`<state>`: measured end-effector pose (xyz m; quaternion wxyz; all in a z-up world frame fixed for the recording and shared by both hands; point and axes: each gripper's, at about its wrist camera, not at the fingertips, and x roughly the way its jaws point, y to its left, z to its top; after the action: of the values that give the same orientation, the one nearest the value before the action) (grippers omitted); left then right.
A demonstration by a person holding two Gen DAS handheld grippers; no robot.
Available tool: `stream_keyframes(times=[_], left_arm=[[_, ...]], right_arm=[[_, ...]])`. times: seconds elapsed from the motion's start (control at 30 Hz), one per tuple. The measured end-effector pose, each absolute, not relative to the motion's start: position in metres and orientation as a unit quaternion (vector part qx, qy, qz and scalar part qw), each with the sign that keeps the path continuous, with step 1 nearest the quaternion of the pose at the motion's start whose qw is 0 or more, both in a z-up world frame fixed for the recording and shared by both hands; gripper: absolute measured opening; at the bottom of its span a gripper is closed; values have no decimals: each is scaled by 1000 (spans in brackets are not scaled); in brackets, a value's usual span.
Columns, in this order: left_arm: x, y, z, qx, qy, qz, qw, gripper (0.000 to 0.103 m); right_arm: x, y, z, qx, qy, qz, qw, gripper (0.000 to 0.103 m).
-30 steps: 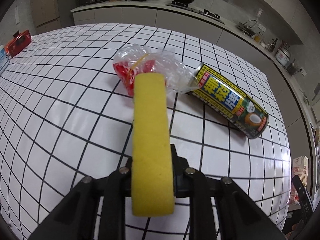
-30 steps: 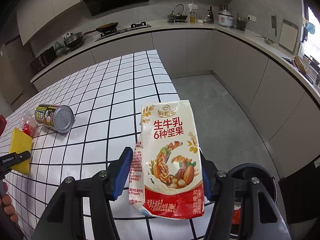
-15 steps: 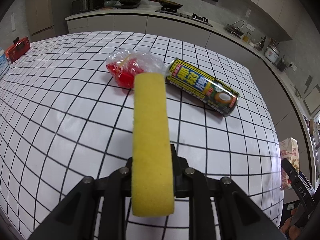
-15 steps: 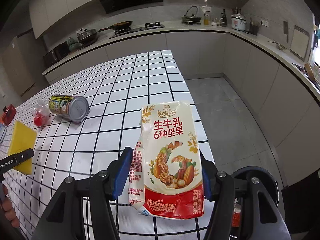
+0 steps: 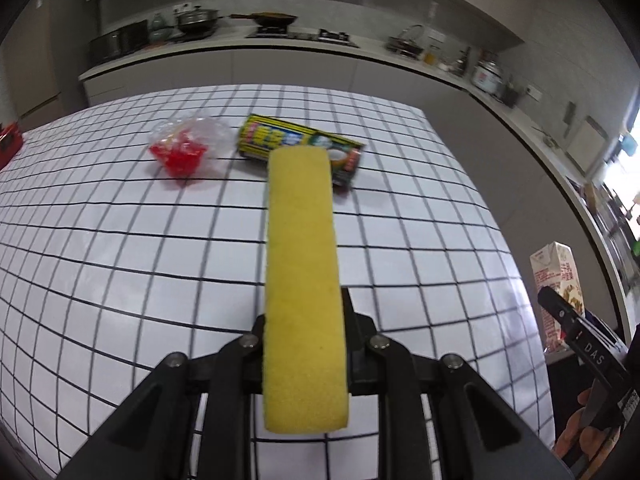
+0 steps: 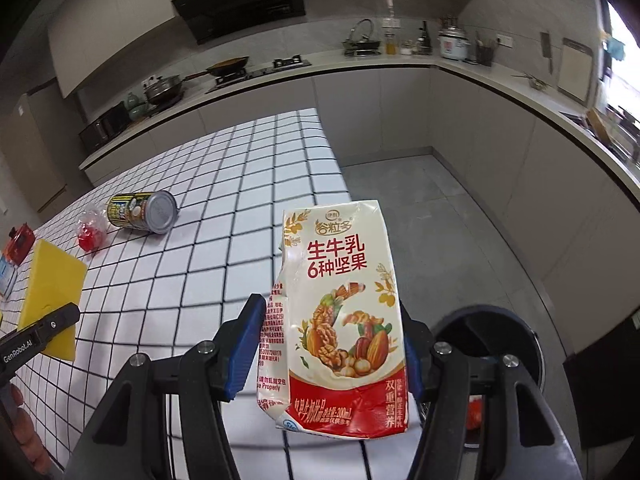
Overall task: Collect trash
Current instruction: 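Carry the milk carton and sponge over the black bucket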
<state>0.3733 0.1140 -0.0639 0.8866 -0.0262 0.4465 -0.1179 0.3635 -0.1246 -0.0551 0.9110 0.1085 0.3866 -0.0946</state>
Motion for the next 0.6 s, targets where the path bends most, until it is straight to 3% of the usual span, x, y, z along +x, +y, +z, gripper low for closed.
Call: stream_keyframes(times=[0.3, 0.6], left_arm=[[340, 59, -64, -2, 455, -201, 868, 22], [314, -67, -64, 29, 472, -292, 831, 22]], right_arm=[[292, -168, -53, 142, 385, -164, 897, 62], [243, -267, -76, 182, 397, -196, 878, 62]])
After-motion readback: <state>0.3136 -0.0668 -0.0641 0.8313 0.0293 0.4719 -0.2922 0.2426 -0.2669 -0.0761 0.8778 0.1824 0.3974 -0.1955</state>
